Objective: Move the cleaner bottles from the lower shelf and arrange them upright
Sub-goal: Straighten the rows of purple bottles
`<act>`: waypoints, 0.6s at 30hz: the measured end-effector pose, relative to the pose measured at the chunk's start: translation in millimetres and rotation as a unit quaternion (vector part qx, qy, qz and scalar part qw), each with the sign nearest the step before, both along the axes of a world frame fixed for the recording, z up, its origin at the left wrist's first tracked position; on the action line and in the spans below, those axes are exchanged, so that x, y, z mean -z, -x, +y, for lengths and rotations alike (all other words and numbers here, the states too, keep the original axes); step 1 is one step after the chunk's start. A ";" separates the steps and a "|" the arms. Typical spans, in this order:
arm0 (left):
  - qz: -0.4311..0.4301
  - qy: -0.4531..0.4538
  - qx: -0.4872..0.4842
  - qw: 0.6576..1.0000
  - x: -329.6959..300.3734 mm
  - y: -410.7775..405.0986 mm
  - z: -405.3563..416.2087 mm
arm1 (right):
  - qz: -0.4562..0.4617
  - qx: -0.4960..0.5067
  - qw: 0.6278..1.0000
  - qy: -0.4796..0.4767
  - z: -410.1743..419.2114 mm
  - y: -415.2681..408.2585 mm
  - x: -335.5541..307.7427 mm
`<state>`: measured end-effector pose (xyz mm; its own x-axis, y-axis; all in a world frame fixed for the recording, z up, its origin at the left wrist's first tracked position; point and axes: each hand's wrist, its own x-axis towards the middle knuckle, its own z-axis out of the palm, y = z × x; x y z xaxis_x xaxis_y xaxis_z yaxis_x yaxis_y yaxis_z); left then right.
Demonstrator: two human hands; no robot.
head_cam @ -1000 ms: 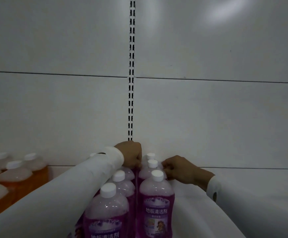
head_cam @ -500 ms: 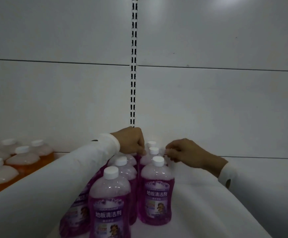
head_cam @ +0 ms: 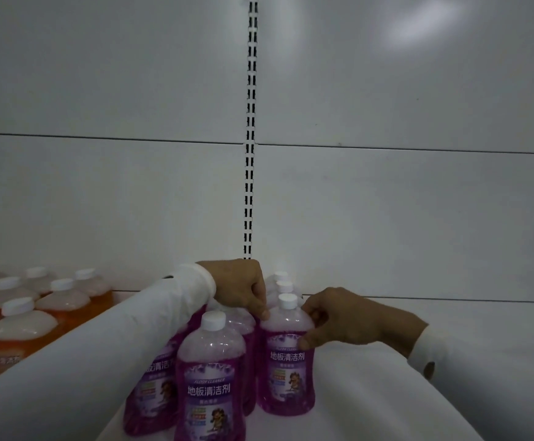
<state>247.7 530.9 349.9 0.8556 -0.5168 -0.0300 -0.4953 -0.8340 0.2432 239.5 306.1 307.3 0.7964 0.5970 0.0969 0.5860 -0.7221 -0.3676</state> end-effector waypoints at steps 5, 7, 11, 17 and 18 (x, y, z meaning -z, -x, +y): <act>-0.006 0.021 0.001 1.000 4.4 -1.6 2.4 | -0.031 0.000 0.999 -0.030 -0.2 -1.2 5.6; -0.007 0.028 0.000 1.000 6.7 -3.0 3.6 | -0.042 -0.002 0.998 -0.050 -1.5 0.5 10.1; -0.011 0.048 -0.004 0.999 9.7 0.0 4.0 | -0.027 -0.005 0.996 -0.079 -5.1 3.0 16.7; -0.111 0.113 -0.045 0.986 -2.4 19.8 15.6 | 0.017 -0.015 0.997 -0.070 -13.5 2.1 10.4; -0.127 0.119 -0.059 0.983 -5.7 23.1 23.6 | 0.011 0.001 0.997 -0.081 -15.0 2.2 6.4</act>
<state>224.6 554.5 355.6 0.8742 -0.3800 0.3024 -0.4686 -0.8236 0.3196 237.3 291.1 300.9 0.8003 0.5736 0.1748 0.5756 -0.6534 -0.4916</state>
